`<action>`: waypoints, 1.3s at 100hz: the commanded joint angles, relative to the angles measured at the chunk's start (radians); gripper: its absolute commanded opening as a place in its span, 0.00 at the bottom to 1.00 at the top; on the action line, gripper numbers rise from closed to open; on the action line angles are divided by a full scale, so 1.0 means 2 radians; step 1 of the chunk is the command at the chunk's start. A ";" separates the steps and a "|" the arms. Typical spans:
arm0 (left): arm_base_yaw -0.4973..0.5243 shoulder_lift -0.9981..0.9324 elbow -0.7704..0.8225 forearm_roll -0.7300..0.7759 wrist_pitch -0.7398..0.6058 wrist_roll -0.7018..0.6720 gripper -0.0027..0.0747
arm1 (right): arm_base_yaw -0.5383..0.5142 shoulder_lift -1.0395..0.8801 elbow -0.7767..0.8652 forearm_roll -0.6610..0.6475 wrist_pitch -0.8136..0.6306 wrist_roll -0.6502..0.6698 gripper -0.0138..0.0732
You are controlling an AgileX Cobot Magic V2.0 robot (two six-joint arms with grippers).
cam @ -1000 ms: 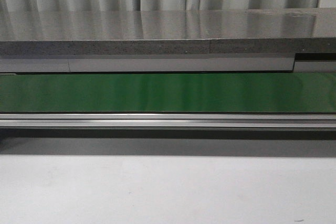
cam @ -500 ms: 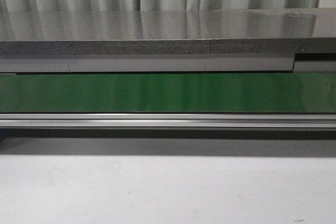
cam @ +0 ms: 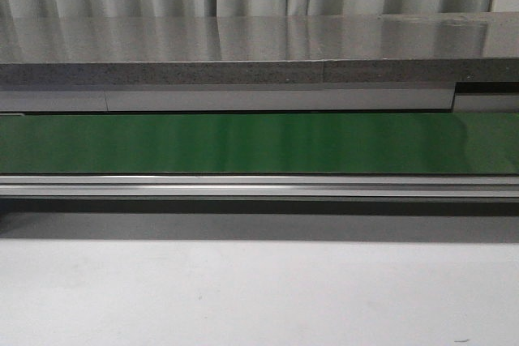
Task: Move button from right to left
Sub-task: 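Lift the button with the right gripper and carry it over the belt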
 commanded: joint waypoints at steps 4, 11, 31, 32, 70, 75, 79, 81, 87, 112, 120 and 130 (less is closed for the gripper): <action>-0.003 -0.018 0.021 -0.001 -0.045 -0.006 0.04 | 0.019 -0.026 -0.015 0.010 0.001 -0.005 0.45; -0.003 -0.018 0.021 -0.001 -0.045 -0.006 0.04 | 0.029 -0.026 -0.015 0.010 0.001 -0.005 0.45; -0.003 -0.018 0.021 -0.001 -0.045 -0.006 0.04 | 0.037 -0.025 -0.015 0.011 0.003 -0.004 0.45; -0.003 -0.018 0.021 -0.001 -0.045 -0.006 0.04 | 0.037 -0.025 -0.015 0.011 0.003 -0.004 0.45; -0.003 -0.018 0.021 -0.001 -0.045 -0.006 0.04 | 0.037 -0.025 -0.015 0.026 0.017 -0.004 0.64; -0.003 -0.018 0.021 -0.001 -0.045 -0.006 0.04 | 0.037 -0.025 -0.015 0.028 0.018 -0.004 0.69; -0.003 -0.018 0.021 -0.001 -0.045 -0.006 0.04 | 0.037 -0.025 -0.015 0.030 0.019 -0.004 0.70; -0.003 -0.018 0.021 -0.001 -0.045 -0.006 0.04 | 0.037 -0.025 -0.015 0.030 0.019 -0.004 0.71; -0.003 -0.018 0.021 -0.001 -0.045 -0.006 0.04 | 0.037 -0.025 -0.015 0.034 0.019 -0.004 0.71; -0.003 -0.018 0.021 -0.001 -0.045 -0.006 0.04 | 0.042 -0.036 -0.015 0.054 0.010 -0.006 0.71; -0.003 -0.018 0.021 -0.001 -0.045 -0.006 0.04 | 0.051 -0.049 -0.015 0.054 -0.003 -0.007 0.71; -0.003 -0.018 0.021 -0.001 -0.045 -0.006 0.04 | 0.068 -0.073 -0.013 0.054 -0.027 -0.007 0.71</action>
